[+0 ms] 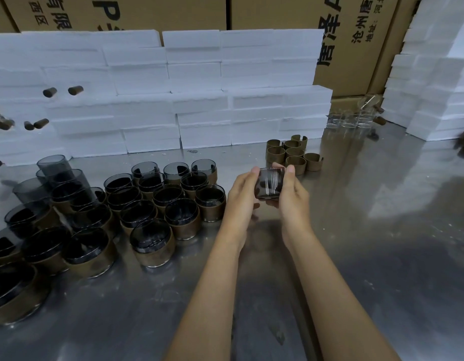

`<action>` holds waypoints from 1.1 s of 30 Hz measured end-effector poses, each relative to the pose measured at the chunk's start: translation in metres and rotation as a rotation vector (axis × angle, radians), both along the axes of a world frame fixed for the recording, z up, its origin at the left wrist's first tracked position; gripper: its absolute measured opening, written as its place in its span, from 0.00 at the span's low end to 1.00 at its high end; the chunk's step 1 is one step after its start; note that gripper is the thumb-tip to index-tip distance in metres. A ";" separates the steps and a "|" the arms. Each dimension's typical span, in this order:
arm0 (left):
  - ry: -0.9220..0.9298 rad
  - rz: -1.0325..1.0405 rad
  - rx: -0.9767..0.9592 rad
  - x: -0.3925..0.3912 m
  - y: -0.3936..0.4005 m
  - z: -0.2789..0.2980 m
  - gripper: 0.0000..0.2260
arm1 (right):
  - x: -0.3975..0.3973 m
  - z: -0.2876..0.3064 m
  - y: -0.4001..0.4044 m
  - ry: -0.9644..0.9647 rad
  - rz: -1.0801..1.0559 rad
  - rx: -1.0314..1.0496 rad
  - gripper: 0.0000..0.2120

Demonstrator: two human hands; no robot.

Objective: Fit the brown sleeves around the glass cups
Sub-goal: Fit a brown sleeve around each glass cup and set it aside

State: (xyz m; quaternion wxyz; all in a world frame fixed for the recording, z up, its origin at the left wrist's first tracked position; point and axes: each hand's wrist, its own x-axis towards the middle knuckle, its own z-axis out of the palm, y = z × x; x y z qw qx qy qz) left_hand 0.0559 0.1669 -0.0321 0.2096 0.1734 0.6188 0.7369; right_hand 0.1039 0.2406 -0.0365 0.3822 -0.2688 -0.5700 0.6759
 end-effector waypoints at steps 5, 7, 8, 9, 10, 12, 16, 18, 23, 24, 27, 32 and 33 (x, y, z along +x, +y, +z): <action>-0.114 0.000 0.177 -0.004 -0.002 0.003 0.14 | -0.001 0.003 0.000 0.142 0.222 -0.393 0.21; -0.099 -0.005 0.187 -0.007 -0.002 0.000 0.15 | 0.001 0.005 0.001 0.178 0.278 -0.469 0.24; -0.088 -0.018 0.188 -0.008 -0.003 -0.001 0.15 | 0.002 0.005 0.002 0.197 0.297 -0.486 0.25; -0.074 -0.041 0.184 -0.007 -0.003 -0.002 0.14 | 0.003 0.005 0.003 0.216 0.312 -0.502 0.27; -0.061 -0.067 0.180 -0.008 -0.003 -0.003 0.13 | 0.004 0.005 0.004 0.231 0.326 -0.516 0.28; -0.041 -0.098 0.167 -0.008 -0.003 -0.006 0.13 | 0.005 0.005 0.005 0.244 0.352 -0.520 0.27; -0.045 -0.077 0.128 -0.006 -0.003 -0.006 0.21 | 0.006 0.005 0.004 0.232 0.373 -0.482 0.20; -0.064 -0.032 0.112 -0.005 -0.003 -0.006 0.23 | 0.006 0.005 0.002 0.214 0.367 -0.455 0.17; -0.136 0.047 0.133 -0.003 -0.004 -0.003 0.32 | 0.004 0.006 -0.002 0.157 0.400 -0.313 0.14; -0.148 0.058 0.142 -0.004 -0.005 -0.003 0.32 | 0.003 0.006 -0.003 0.151 0.407 -0.305 0.16; -0.153 0.096 0.144 -0.005 -0.004 -0.004 0.26 | 0.003 0.009 -0.003 0.134 0.443 -0.344 0.19; -0.175 0.161 0.139 -0.011 -0.002 -0.005 0.17 | 0.006 0.010 -0.001 0.119 0.503 -0.346 0.17; -0.189 0.163 0.142 -0.012 -0.002 -0.004 0.15 | 0.006 0.010 -0.001 0.109 0.495 -0.312 0.17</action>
